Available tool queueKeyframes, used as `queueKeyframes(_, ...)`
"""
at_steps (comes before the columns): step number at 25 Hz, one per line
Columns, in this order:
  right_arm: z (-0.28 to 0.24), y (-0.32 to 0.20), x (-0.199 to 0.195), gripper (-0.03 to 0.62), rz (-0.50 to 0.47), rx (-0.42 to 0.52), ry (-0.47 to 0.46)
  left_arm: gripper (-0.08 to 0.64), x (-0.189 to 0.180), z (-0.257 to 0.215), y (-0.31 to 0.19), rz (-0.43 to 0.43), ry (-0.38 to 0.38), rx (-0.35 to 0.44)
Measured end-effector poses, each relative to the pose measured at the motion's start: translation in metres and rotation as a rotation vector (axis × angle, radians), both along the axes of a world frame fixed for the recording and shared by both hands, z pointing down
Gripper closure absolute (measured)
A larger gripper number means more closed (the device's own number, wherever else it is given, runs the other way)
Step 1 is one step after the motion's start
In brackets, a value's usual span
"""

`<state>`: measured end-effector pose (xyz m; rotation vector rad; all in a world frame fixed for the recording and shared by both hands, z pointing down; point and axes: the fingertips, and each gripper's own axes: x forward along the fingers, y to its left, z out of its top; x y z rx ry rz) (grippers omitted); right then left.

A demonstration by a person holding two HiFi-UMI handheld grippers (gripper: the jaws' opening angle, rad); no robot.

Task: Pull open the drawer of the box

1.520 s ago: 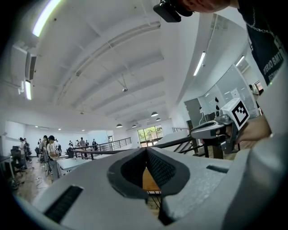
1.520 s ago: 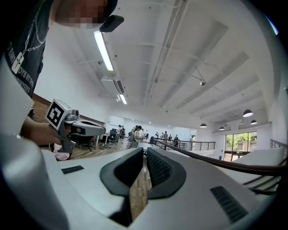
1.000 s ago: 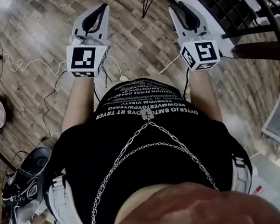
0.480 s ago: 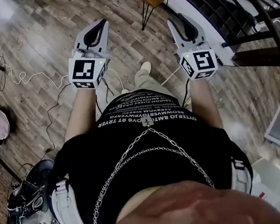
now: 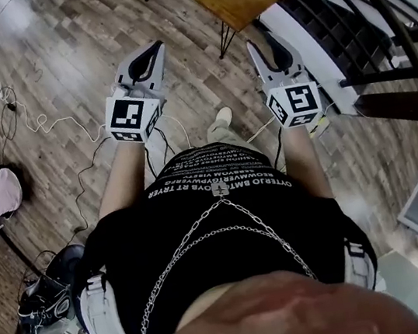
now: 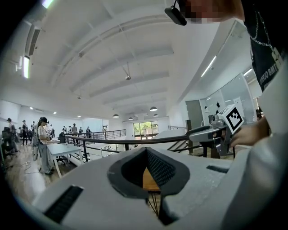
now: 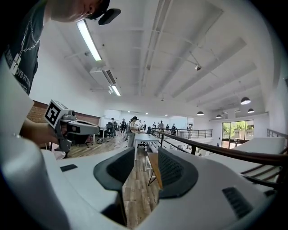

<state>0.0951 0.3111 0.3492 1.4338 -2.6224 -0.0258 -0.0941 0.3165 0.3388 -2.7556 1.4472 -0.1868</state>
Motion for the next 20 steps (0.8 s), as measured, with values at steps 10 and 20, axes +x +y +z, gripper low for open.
queueKeyframes(10,0.0,-0.065,0.008,0.442,-0.05,-0.019,0.004,0.555,0.021,-0.002,-0.062,-0.014,0.007,-0.006)
queueKeyframes(20,0.004,-0.115,0.053,0.442,-0.101,-0.023,-0.012,0.555,0.064,-0.011,-0.119,-0.07,-0.022,0.017)
